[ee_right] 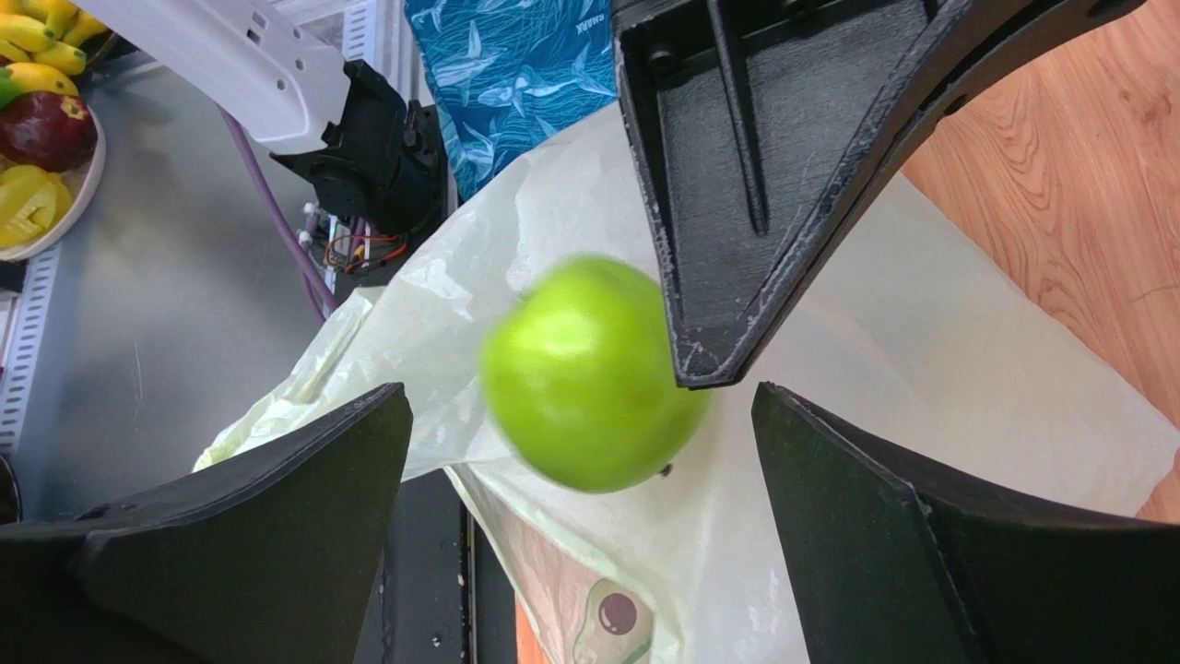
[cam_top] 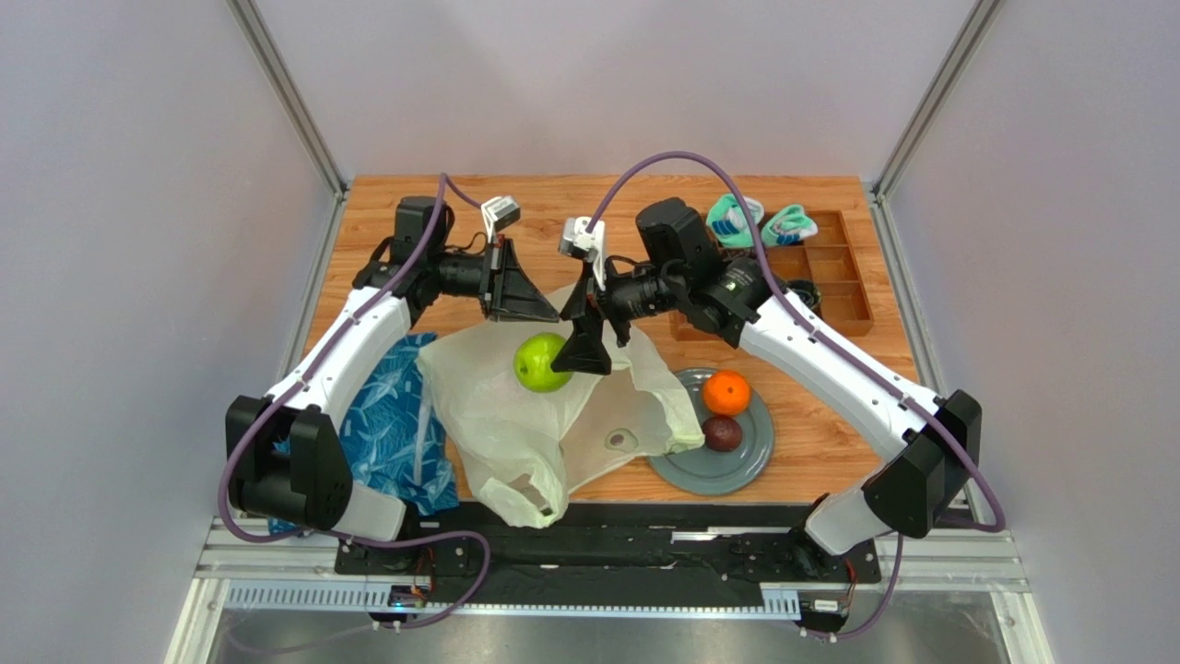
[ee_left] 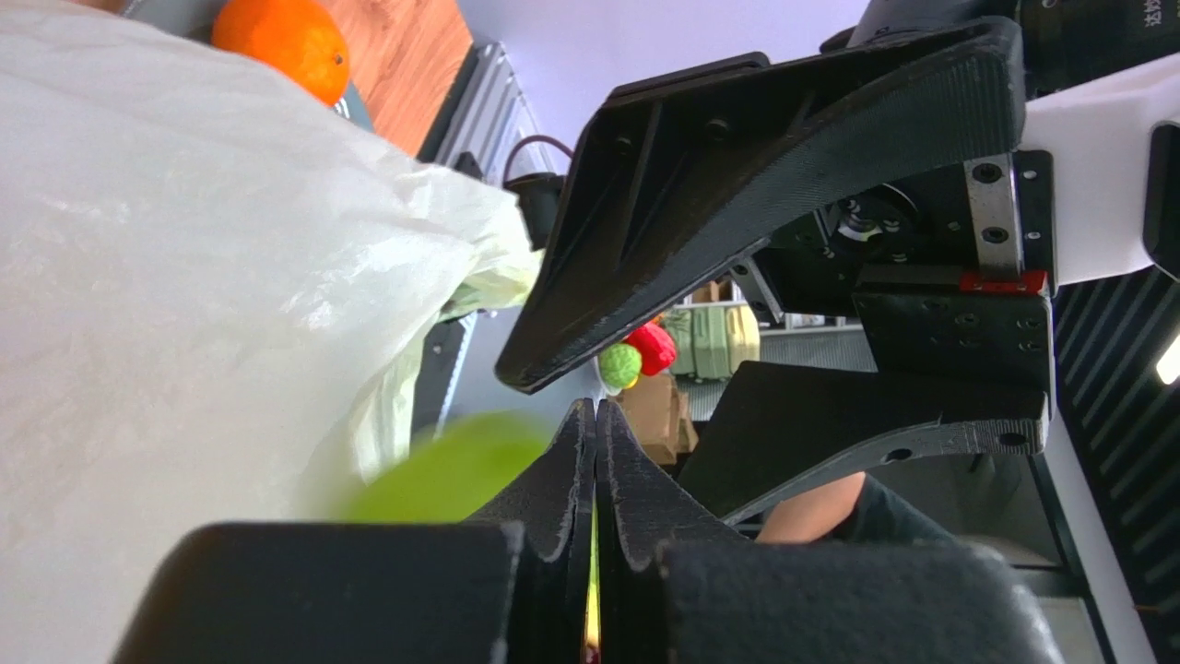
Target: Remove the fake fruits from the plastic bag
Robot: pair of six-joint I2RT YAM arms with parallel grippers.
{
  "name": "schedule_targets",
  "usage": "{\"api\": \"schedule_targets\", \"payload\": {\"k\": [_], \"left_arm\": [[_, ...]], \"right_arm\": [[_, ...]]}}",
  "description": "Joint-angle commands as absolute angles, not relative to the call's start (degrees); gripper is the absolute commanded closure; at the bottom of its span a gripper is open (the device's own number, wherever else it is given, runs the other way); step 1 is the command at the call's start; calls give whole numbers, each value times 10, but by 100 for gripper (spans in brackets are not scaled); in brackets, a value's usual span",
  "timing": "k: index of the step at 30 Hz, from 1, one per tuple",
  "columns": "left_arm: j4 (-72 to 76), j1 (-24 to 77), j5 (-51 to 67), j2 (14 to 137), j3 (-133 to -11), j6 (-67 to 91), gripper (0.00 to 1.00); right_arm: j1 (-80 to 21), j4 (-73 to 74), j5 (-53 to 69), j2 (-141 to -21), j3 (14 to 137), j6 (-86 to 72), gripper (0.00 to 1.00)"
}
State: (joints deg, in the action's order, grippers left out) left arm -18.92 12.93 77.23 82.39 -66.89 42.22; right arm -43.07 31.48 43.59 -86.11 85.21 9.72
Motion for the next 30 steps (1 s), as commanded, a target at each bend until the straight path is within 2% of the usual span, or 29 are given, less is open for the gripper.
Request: {"api": "schedule_targets", "payload": {"k": [1, 8, 9, 10, 12, 13, 14, 18, 23, 26, 30], "left_arm": [[-172, 127, 791, 812, -696, 432, 100], [-168, 120, 788, 818, -705, 440, 100], [-178, 107, 777, 815, -704, 433, 93], [-213, 100, 768, 811, -705, 404, 79], [-258, 77, 738, 802, -707, 368, 70], [-276, 70, 730, 800, -706, 344, 53], [-295, 62, 723, 795, -703, 338, 49], [-314, 39, 728, 795, -700, 330, 45], [-310, 37, 718, 764, -698, 332, 43], [-313, 35, 709, 733, -683, 323, 42], [-314, 27, 707, 691, -645, 321, 42]], "right_arm": [[-430, 280, 440, -867, 873, 64, 2], [-429, 286, 426, -887, 864, 70, 7], [-428, 300, 415, -882, 859, 97, 7], [-427, 305, 410, -878, 852, 108, 7], [-426, 314, 407, -869, 834, 125, 8], [-426, 320, 413, -870, 831, 131, 9], [-426, 325, 418, -873, 831, 137, 10], [-426, 358, 425, -904, 830, 187, 15], [-455, 428, 384, -960, 831, 240, 29], [-478, 422, 340, -972, 805, 201, 37], [-515, 370, 295, -981, 781, 167, 38]]}}
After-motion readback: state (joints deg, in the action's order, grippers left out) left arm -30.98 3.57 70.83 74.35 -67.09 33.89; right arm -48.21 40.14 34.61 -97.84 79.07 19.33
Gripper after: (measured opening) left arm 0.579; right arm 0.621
